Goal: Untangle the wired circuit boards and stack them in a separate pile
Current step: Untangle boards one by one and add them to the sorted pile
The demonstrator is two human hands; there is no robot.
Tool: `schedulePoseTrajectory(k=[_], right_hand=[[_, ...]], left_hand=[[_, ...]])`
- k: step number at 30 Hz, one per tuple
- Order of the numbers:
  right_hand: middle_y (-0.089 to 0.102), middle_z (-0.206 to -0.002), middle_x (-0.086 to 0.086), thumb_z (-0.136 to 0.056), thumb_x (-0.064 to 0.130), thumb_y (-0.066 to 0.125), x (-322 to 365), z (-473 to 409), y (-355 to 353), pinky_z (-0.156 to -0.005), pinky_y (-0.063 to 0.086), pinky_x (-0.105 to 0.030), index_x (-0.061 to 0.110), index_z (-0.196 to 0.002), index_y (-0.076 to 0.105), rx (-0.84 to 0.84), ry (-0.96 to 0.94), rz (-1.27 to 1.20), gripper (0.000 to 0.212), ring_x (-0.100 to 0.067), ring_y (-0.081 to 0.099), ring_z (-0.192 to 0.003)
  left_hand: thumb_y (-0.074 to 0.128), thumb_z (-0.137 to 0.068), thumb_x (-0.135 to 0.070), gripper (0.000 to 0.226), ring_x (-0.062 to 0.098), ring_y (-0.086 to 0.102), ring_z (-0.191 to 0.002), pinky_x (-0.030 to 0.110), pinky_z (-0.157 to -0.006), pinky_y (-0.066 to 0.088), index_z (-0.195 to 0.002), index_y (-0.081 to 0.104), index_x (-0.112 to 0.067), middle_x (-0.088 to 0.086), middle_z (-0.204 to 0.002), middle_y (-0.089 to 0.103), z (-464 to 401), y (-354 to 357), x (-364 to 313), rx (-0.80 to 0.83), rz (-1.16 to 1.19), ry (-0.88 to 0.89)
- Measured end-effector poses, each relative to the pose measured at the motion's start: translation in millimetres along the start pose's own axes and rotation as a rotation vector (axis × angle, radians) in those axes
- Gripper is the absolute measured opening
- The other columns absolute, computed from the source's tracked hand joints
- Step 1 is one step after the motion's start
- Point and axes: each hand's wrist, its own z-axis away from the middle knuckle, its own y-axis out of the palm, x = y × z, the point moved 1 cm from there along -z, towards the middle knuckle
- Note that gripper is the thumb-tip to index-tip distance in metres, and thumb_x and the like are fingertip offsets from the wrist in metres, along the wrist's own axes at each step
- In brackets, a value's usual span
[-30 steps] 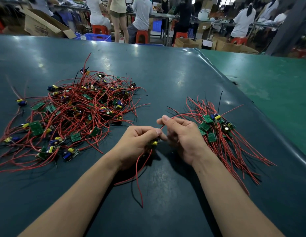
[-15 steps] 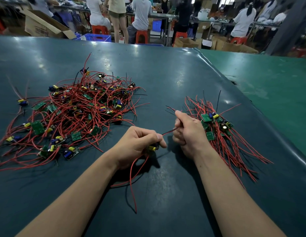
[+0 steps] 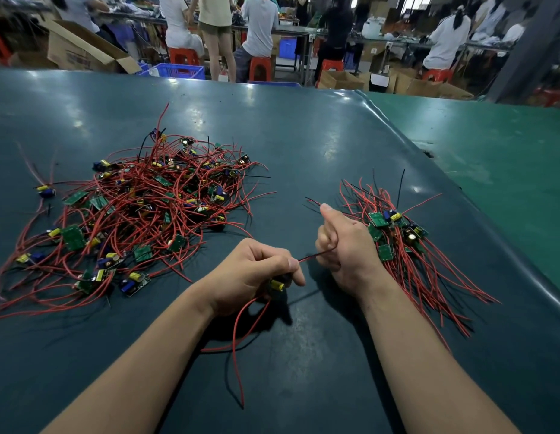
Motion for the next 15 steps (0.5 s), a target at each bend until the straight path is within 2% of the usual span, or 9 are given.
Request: schedulePoseTrajectory(k=[2, 3, 5, 6, 8, 11, 15], right_hand=[[0.034, -0.042, 0.000, -0.098, 0.039, 0.052, 1.6, -0.7, -1.9, -0.039, 0.017, -0.011, 0.017, -0.044, 0.040, 0.011, -0.008, -0.036, 0.060, -0.009, 0.022, -0.032], [0.041, -0.046, 0.000, -0.093, 0.049, 0.052, 3.0, -1.2, -3.2, -0.038, 0.019, -0.012, 0.016, -0.048, 0.049, 0.025, -0.007, -0.052, 0.056, -0.010, 0.026, -0.033], [0.052, -0.058, 0.001, -0.078, 0.065, 0.051, 3.4, -0.9, -4.4, -0.038, 0.022, -0.016, 0.013, -0.071, 0.069, 0.085, 0.015, -0.020, 0.055, -0.008, 0.034, -0.038], [0.053, -0.062, 0.003, -0.074, 0.067, 0.052, 2.0, 0.2, -4.7, -0.039, 0.022, -0.017, 0.013, -0.084, 0.072, 0.121, 0.029, 0.015, 0.058, -0.007, 0.037, -0.041], [0.053, -0.063, 0.006, -0.076, 0.059, 0.060, -2.8, 4.7, -4.4, -0.040, 0.021, -0.018, 0.014, -0.091, 0.075, 0.192, 0.033, 0.093, 0.050, -0.005, 0.038, -0.044], [0.050, -0.058, 0.005, -0.080, 0.041, 0.066, -9.7, 14.0, -3.2, -0.039, 0.023, -0.016, 0.015, -0.081, 0.078, 0.251, 0.029, 0.167, 0.028, -0.009, 0.038, -0.046], [0.047, -0.054, 0.005, -0.082, 0.035, 0.066, -8.4, 18.5, -2.3, -0.037, 0.022, -0.015, 0.014, -0.074, 0.077, 0.253, 0.033, 0.131, 0.025, -0.006, 0.034, -0.040]], left_hand=[[0.062, -0.079, -0.022, 0.023, 0.009, 0.035, -0.048, 0.020, -0.045, 0.026, -0.063, 0.074, -0.011, 0.004, -0.060, 0.043, -0.2, 0.2, 1.3, -0.011, 0.012, -0.005], [0.062, -0.082, -0.020, 0.023, 0.008, 0.036, -0.046, 0.018, -0.044, 0.026, -0.064, 0.074, -0.010, 0.001, -0.058, 0.045, -0.8, -0.2, 2.2, -0.038, 0.044, -0.009], [0.058, -0.091, -0.010, 0.029, 0.004, 0.039, -0.041, 0.013, -0.039, 0.030, -0.067, 0.074, -0.008, -0.003, -0.053, 0.050, -1.5, -1.6, 3.7, -0.120, 0.144, -0.016], [0.054, -0.094, -0.007, 0.031, 0.002, 0.040, -0.038, 0.012, -0.036, 0.033, -0.069, 0.073, -0.005, -0.003, -0.052, 0.050, -2.1, -1.9, 4.1, -0.152, 0.198, -0.015], [0.051, -0.095, -0.006, 0.032, 0.002, 0.041, -0.036, 0.012, -0.035, 0.037, -0.072, 0.073, -0.002, -0.003, -0.050, 0.050, -2.4, -0.1, 4.1, -0.174, 0.261, -0.011], [0.053, -0.095, -0.007, 0.035, 0.004, 0.041, -0.039, 0.013, -0.039, 0.036, -0.068, 0.075, -0.009, -0.002, -0.050, 0.051, -1.8, 3.3, 6.2, -0.156, 0.138, -0.011], [0.056, -0.093, -0.005, 0.034, 0.003, 0.041, -0.040, 0.011, -0.042, 0.033, -0.063, 0.073, -0.008, -0.004, -0.048, 0.051, 1.8, 0.7, 4.6, -0.106, 0.059, 0.001]])
